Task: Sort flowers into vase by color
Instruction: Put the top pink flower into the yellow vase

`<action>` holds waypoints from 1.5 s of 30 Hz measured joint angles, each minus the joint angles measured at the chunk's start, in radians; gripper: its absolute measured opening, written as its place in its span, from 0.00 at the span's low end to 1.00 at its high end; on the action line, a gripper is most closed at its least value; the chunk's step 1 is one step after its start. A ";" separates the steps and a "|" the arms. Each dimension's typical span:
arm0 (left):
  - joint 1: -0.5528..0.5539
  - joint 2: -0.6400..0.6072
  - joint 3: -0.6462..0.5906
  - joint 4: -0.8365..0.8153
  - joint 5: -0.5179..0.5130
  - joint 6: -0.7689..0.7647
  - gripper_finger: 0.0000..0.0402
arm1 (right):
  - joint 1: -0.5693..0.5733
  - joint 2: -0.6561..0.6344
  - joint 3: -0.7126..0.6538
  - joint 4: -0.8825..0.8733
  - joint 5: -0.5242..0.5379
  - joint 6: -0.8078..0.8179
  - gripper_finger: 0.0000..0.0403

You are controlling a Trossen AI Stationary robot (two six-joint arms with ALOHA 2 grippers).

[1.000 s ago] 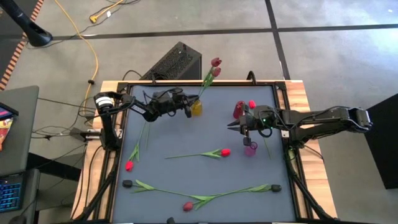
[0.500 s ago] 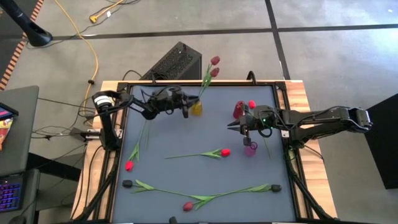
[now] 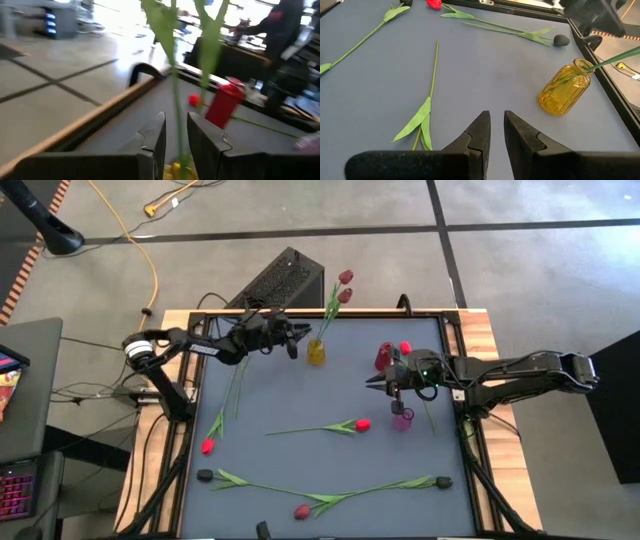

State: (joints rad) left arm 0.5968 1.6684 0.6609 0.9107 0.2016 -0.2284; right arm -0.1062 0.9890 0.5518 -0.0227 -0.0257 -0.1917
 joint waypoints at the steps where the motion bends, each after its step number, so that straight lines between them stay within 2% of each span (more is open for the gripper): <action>1: 0.000 -0.008 0.005 -0.021 -0.016 0.007 0.17 | 0.000 0.000 0.000 0.000 0.000 0.000 0.20; 5: 0.001 -0.006 0.123 -0.220 -0.010 0.020 0.17 | 0.000 0.000 0.000 0.006 0.000 0.000 0.20; 11: 0.008 0.001 0.369 -0.557 0.000 0.159 0.17 | 0.001 0.000 0.000 0.009 0.000 0.006 0.20; 18: 0.049 0.001 0.506 -0.757 0.043 0.179 0.17 | 0.020 0.000 0.000 0.006 0.000 0.010 0.20; 22: 0.058 0.001 0.510 -0.769 0.105 0.158 0.22 | 0.023 0.000 0.000 0.004 0.000 0.006 0.20; 30: 0.056 0.002 0.510 -0.785 0.035 0.155 0.49 | 0.021 0.000 0.000 0.004 0.000 0.000 0.20; 33: 0.045 0.002 0.510 -0.786 0.037 0.156 0.56 | 0.021 0.000 0.000 0.005 0.000 0.000 0.20; 45: -0.003 0.029 0.513 -0.740 -0.021 0.183 0.58 | 0.021 0.000 0.000 0.009 0.000 0.000 0.20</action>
State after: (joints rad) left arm 0.5942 1.6971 1.1737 0.1710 0.1804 -0.0452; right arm -0.0856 0.9890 0.5518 -0.0138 -0.0257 -0.1921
